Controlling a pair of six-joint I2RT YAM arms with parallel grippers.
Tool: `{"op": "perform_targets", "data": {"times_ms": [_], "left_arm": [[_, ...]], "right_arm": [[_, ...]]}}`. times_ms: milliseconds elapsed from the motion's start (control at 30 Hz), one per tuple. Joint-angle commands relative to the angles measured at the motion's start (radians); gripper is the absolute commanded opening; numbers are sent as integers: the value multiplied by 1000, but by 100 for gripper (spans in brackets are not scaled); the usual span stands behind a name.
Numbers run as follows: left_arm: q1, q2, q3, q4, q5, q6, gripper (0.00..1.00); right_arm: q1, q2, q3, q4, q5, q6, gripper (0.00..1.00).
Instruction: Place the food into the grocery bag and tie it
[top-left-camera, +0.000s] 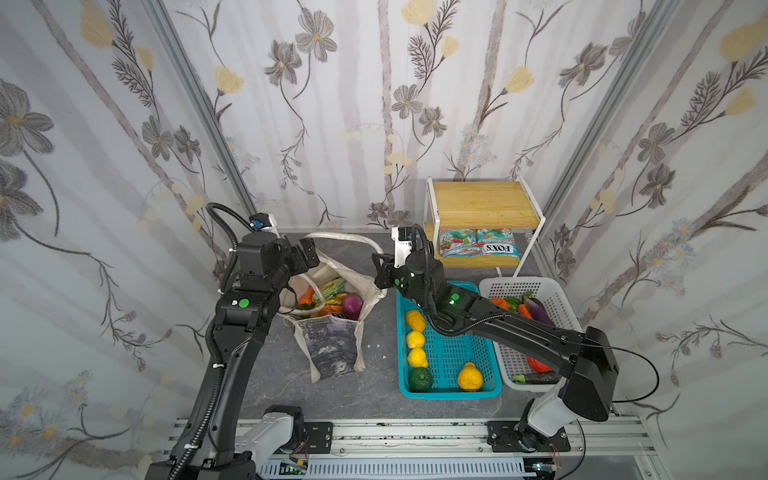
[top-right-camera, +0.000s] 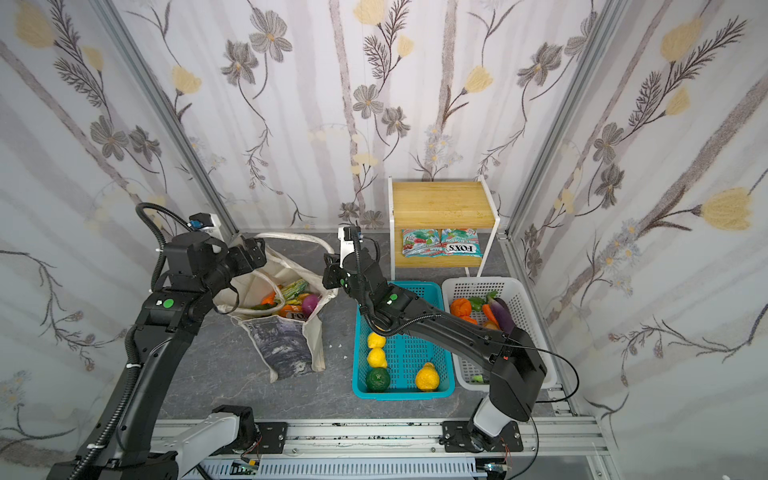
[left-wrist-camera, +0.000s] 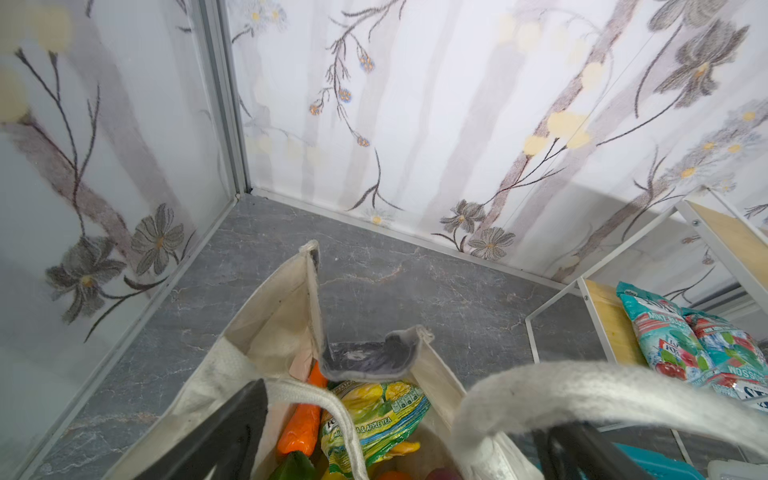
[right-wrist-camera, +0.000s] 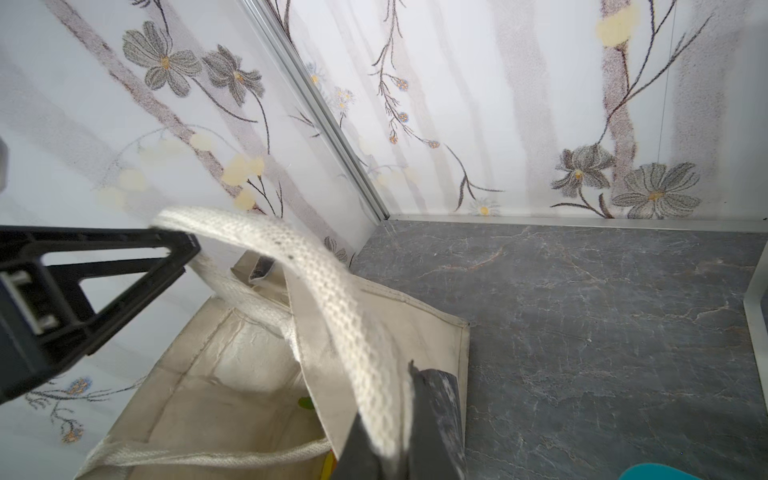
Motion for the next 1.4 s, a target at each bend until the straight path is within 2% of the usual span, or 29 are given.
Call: {"op": "perform_targets", "data": {"times_ms": [0, 100, 200, 333, 400, 500, 600, 767, 900, 1067, 1233, 1333, 1367], "left_arm": [[6, 14, -20, 20, 41, -21, 100], [12, 4, -30, 25, 94, 9, 100], [48, -46, -43, 83, 292, 24, 100], [71, -79, -51, 143, 573, 35, 100], [73, -85, -71, 143, 542, 35, 100], [91, -91, -111, 112, 260, -61, 98], [140, -76, -146, 111, 190, -160, 98], [140, -60, -179, 114, 38, -257, 99], [122, -56, -245, 176, 54, -323, 99], [124, -53, -307, 305, -30, -394, 97], [122, 41, -352, 428, 1, -472, 94], [121, 100, -370, 530, 70, -501, 80], [119, 115, -369, 562, 77, -496, 66]], "right_arm": [[-2, -13, -6, 40, 72, -6, 0], [-6, -19, -14, 43, 94, -6, 0], [-41, 28, 31, -33, 53, 57, 0], [-70, 64, 42, -21, -19, 99, 0], [-70, 71, 56, -13, -34, 94, 0], [-50, 58, 65, -5, -28, 39, 0], [-40, 26, 31, 48, -56, 5, 0], [-35, -1, -4, 70, -50, 7, 0], [-36, 2, -12, 69, -46, 18, 0], [-29, -12, -32, 92, -54, 23, 0], [-22, -36, -60, 114, -54, 27, 0], [-16, -49, -77, 132, -56, 23, 0], [-16, -51, -83, 136, -56, 20, 0]]}}
